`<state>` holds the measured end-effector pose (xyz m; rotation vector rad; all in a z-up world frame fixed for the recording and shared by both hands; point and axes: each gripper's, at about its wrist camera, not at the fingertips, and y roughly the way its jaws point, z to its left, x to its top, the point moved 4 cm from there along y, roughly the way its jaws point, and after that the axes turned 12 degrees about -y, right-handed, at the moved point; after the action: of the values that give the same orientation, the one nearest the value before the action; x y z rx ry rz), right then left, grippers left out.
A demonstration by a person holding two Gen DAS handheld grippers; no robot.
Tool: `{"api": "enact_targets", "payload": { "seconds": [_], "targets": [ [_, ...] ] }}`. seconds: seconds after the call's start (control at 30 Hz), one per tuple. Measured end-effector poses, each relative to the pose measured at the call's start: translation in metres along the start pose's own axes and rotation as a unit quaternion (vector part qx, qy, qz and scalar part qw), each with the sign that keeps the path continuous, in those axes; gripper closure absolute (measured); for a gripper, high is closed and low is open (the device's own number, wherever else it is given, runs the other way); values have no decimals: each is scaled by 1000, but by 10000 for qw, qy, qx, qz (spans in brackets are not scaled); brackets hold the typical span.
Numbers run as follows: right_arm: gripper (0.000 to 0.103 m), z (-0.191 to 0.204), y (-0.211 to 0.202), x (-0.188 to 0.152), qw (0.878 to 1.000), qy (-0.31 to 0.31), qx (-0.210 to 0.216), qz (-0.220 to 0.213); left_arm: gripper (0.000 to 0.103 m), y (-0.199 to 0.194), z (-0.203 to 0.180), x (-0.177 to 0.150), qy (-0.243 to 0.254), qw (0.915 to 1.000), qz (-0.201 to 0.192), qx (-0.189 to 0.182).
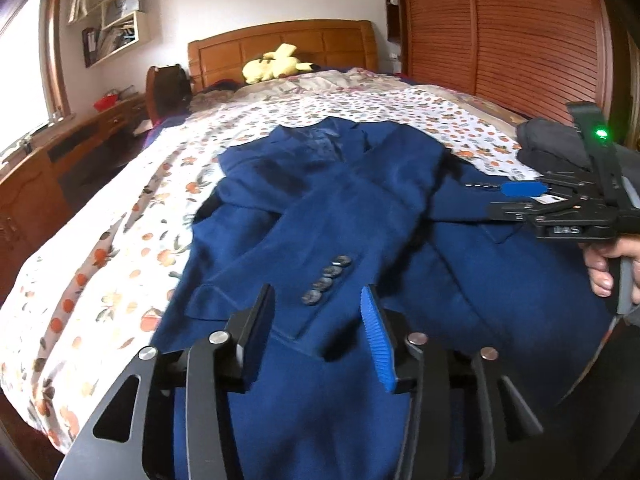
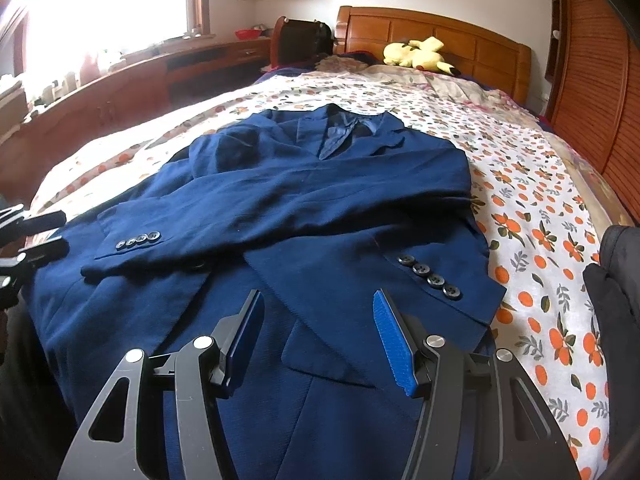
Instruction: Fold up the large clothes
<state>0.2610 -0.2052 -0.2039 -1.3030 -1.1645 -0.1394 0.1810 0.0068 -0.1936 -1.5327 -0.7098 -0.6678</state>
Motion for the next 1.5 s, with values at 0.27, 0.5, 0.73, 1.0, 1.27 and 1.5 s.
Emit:
{"api": "enact_targets", "payload": {
  "seconds": [0.27,0.5,0.73,1.0,1.27,1.5],
  "targets": [
    [49,3,-4,1,10000,-22,14,-70,55,42,45,19,-137,9990,269,342],
    [49,4,-5,1,10000,-6,6,-99,55,71,69,29,-356,9969,519,470],
    [49,4,-5,0,10000,-20,7,-77,55,86,72,26,-395,9955,776,374],
    [49,7,-4,2,10000,-36,19,-56,81,102,74,21,-418,9932,1050,297],
    [49,10,2,2,10000,-44,43,-22,101,66,73,35,-467,9975,430,311],
    [49,11,7,0,10000,-52,34,36,96,48,71,48,-403,9986,217,276]
  ]
}}
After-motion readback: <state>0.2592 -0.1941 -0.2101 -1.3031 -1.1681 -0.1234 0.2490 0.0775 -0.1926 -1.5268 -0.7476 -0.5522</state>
